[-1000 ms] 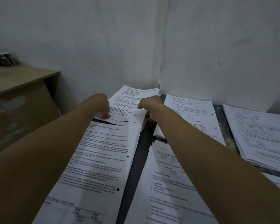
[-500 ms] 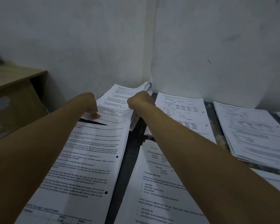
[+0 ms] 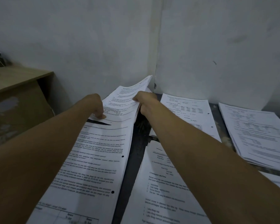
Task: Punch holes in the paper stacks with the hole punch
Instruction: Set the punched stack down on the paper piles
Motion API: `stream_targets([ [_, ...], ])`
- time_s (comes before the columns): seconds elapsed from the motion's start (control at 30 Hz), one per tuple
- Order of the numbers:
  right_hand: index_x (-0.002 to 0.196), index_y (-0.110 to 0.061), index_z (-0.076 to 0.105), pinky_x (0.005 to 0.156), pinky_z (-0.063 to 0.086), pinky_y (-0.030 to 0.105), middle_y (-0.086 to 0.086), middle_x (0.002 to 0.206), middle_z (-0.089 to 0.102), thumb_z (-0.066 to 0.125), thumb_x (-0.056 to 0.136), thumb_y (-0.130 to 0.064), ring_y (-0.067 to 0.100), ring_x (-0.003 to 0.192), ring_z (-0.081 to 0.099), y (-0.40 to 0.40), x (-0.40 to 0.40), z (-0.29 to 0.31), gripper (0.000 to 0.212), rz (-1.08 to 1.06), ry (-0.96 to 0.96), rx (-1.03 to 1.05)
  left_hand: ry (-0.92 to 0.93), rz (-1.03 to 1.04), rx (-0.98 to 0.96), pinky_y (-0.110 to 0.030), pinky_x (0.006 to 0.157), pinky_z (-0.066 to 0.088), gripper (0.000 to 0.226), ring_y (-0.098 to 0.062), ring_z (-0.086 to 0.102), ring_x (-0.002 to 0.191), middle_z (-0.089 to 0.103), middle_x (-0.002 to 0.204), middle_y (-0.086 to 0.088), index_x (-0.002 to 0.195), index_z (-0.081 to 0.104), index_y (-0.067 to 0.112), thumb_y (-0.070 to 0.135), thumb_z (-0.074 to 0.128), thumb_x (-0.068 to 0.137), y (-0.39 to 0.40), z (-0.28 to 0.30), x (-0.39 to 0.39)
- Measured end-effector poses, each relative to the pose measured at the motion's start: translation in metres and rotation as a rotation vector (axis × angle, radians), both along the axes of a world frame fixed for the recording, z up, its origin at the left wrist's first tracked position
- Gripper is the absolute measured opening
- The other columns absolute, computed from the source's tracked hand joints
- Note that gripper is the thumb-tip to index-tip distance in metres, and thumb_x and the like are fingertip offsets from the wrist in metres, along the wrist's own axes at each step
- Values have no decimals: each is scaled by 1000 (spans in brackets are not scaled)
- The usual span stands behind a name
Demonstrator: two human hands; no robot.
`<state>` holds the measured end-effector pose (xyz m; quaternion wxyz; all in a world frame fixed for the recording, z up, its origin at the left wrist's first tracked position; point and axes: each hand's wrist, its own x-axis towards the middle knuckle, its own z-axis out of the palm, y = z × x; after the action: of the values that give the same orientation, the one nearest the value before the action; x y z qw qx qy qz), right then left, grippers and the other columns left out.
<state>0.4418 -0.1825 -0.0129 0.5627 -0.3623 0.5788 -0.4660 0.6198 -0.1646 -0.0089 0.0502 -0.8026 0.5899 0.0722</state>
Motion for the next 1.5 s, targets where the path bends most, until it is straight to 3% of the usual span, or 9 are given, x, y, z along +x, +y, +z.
stream_targets([
  [0.13, 89, 3, 61, 79, 59, 44, 19, 105, 67, 57, 81, 18, 30, 76, 64, -2, -4, 0, 18, 14, -35, 22, 45, 24, -12, -32, 84, 48, 75, -27, 54, 97, 53, 109, -10, 133, 47, 0, 39, 83, 79, 0, -2, 2],
  [0.2, 85, -2, 59, 58, 59, 30, 10, 99, 64, 53, 84, 17, 20, 65, 56, 2, -6, 2, 20, 27, 17, -40, 78, 47, -23, -32, 80, 48, 74, -27, 54, 95, 49, 101, -9, 130, 48, 0, 40, 83, 79, 2, -2, 2],
  [0.3, 113, -9, 58, 37, 46, 14, 1, 92, 60, 53, 88, 16, 10, 69, 54, 8, -5, 8, 36, 62, 28, -203, 176, 53, -91, -32, 77, 47, 68, -26, 53, 92, 52, 101, -9, 124, 49, 2, 37, 85, 78, 7, -6, 6],
  [0.57, 104, -16, 61, 53, 57, 22, -4, 92, 63, 52, 87, 18, 13, 79, 62, 19, -20, 52, 39, 19, -55, -446, 957, 89, -544, -31, 83, 52, 46, -18, 61, 100, 63, 121, -2, 118, 56, 11, 27, 81, 83, 16, 6, 12],
  [0.67, 103, -15, 63, 62, 60, 28, 3, 97, 67, 52, 84, 19, 20, 85, 65, 26, -38, 68, 40, 30, -61, -499, 1056, 10, -725, -17, 68, 47, 48, -5, 60, 87, 61, 116, 2, 123, 52, 14, 34, 75, 88, 24, 31, 5],
  [0.8, 100, -19, 65, 51, 53, 18, -2, 93, 68, 52, 84, 18, 15, 77, 65, 41, -66, 90, 43, 34, -29, -512, 1142, -102, -856, -20, 71, 54, 33, -7, 67, 91, 68, 110, 3, 113, 61, 14, 31, 75, 89, 36, 65, -17],
  [0.97, 101, -18, 68, 73, 62, 34, 4, 100, 73, 54, 84, 17, 25, 89, 70, 67, -111, 112, 42, 44, -60, -489, 1266, -186, -930, -25, 69, 60, 28, -10, 74, 82, 73, 100, 4, 107, 66, 13, 29, 78, 87, 59, 100, -57],
  [1.13, 106, -18, 69, 81, 61, 43, 6, 106, 75, 58, 87, 11, 30, 95, 72, 103, -165, 134, 36, 73, -53, -505, 1411, -311, -874, -23, 60, 59, 23, -11, 76, 80, 76, 92, 11, 110, 66, 19, 20, 75, 89, 86, 123, -101],
  [1.5, 109, -16, 69, 83, 60, 45, 6, 106, 75, 61, 86, 8, 29, 94, 73, 210, -306, 151, 33, -89, 106, -571, 1519, -496, -735, -23, 69, 60, 28, -10, 75, 85, 74, 101, 2, 117, 69, 9, 5, 72, 89, 145, 128, -241],
])
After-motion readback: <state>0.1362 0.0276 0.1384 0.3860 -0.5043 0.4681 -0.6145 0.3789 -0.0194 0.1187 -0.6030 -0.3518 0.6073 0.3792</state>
